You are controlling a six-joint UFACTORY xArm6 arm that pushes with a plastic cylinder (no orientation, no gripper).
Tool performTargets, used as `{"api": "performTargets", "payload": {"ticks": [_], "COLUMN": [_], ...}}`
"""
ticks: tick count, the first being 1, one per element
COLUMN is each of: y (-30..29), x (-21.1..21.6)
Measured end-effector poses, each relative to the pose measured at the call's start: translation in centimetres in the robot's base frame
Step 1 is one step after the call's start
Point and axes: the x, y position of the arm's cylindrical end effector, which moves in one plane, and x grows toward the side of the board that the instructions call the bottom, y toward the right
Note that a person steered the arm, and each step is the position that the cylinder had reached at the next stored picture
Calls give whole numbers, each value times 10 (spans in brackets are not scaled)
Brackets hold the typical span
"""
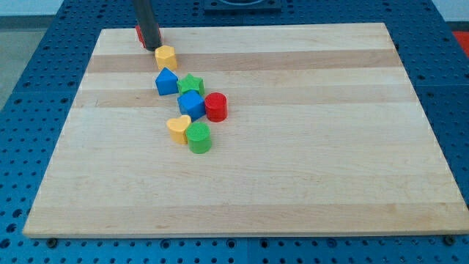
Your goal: Place the arm to the right side of the red star
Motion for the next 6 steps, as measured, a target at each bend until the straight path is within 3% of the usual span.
{"api": "performTargets", "payload": {"ticks": [2,6], "y": [37,15], "x": [-6,-41]}}
